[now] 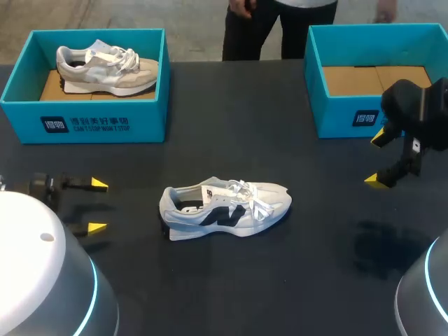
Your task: Take the shoe out of the shoebox, open the shoe tongue, remove and reinsert the insole, then place the shoe into the shoebox
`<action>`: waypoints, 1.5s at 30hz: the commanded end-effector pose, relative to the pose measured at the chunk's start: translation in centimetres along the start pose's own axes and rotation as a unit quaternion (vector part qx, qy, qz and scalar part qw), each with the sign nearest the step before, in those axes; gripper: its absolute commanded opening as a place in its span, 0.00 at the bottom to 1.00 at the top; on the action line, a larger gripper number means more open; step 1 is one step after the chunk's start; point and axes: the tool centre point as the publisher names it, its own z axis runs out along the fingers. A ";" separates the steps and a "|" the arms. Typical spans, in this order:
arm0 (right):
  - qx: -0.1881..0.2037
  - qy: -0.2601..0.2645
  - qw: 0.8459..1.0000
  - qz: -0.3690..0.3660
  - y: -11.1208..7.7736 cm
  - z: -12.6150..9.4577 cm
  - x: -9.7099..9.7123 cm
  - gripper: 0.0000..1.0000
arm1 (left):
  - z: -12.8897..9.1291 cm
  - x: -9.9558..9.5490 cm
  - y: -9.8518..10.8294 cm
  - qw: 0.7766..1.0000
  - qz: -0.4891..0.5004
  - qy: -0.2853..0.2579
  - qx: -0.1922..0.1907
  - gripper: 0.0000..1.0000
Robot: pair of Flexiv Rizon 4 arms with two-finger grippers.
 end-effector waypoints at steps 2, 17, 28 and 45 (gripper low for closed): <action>0.002 0.001 1.000 0.000 0.1 0.1 -0.1 1.00 | 1.4 0.8 -0.7 0.999 -0.007 -0.032 -0.010 1.00; 0.002 0.001 1.000 0.000 0.1 0.1 -0.1 1.00 | 5.7 2.2 -1.5 0.999 -0.039 -0.038 0.003 1.00; 0.002 0.001 1.000 0.000 0.1 0.1 -0.1 1.00 | 10.1 2.0 -2.2 0.998 -0.042 -0.035 0.006 1.00; 0.002 0.001 1.000 0.000 0.1 0.1 -0.1 1.00 | 13.6 2.5 -1.6 0.998 -0.059 -0.035 0.008 1.00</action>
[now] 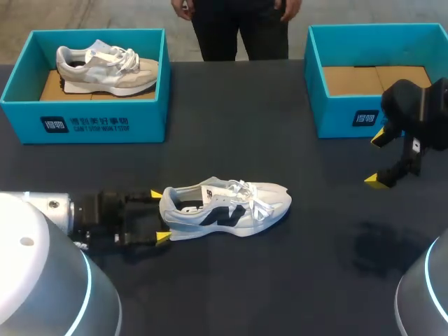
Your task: Take the shoe out of the shoebox, open the shoe tongue, remove and reinsert the insole, then place the shoe into the shoebox
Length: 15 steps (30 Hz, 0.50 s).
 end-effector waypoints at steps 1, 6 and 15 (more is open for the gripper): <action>0.002 0.001 1.000 0.000 0.1 0.1 -0.1 1.00 | 1.1 -0.1 0.1 1.000 -0.002 -0.004 0.001 1.00; 0.002 0.001 1.000 0.000 0.1 0.1 -0.1 1.00 | 2.0 -0.5 0.1 1.000 -0.003 -0.001 0.002 1.00; 0.002 0.001 1.000 0.000 0.1 0.1 -0.1 1.00 | 2.7 -1.4 -0.2 1.000 0.001 0.006 0.002 1.00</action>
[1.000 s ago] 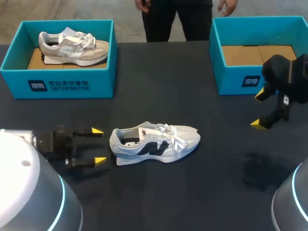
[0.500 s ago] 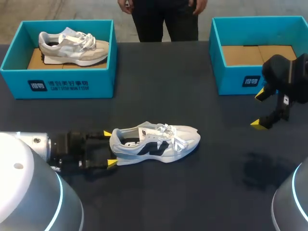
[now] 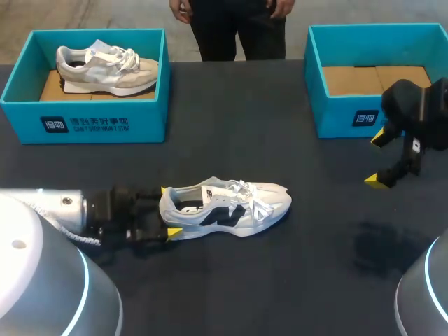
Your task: Take the shoe out of the shoebox, open the shoe tongue, remove and reinsert the insole, then place the shoe into the shoebox
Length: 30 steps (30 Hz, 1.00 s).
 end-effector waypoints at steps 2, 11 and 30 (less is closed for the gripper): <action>0.002 0.001 1.000 0.000 0.1 0.1 -0.1 1.00 | 0.8 -0.6 0.0 1.000 0.001 0.008 -0.001 1.00; 0.002 0.001 1.000 0.000 0.1 0.1 -0.1 1.00 | 1.5 -0.4 0.1 1.000 -0.003 0.017 -0.003 1.00; 0.002 0.001 1.000 0.000 0.1 0.1 -0.1 1.00 | 1.4 -0.5 0.1 0.998 0.003 0.053 -0.014 0.00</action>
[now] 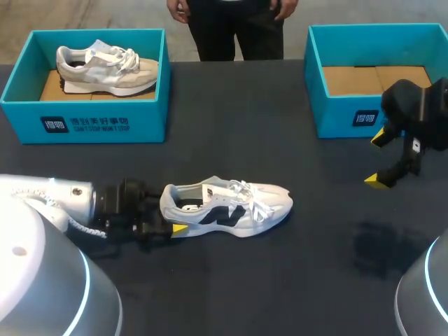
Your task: Take the shoe out of the shoebox, open the shoe tongue, remove and reinsert the insole, then place the shoe into the shoebox
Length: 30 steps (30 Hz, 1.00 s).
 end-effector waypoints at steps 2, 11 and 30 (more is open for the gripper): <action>0.002 0.001 1.000 0.000 0.1 0.1 -0.1 1.00 | -0.1 -0.6 0.1 1.000 -0.001 0.012 -0.005 0.00; 0.002 0.001 1.000 0.000 0.1 0.1 -0.1 1.00 | -0.2 -0.6 0.3 1.000 -0.008 0.015 -0.003 0.00; 0.002 0.001 1.000 0.000 0.1 0.1 -0.1 1.00 | -0.2 -0.6 0.3 1.000 -0.008 0.015 -0.003 0.00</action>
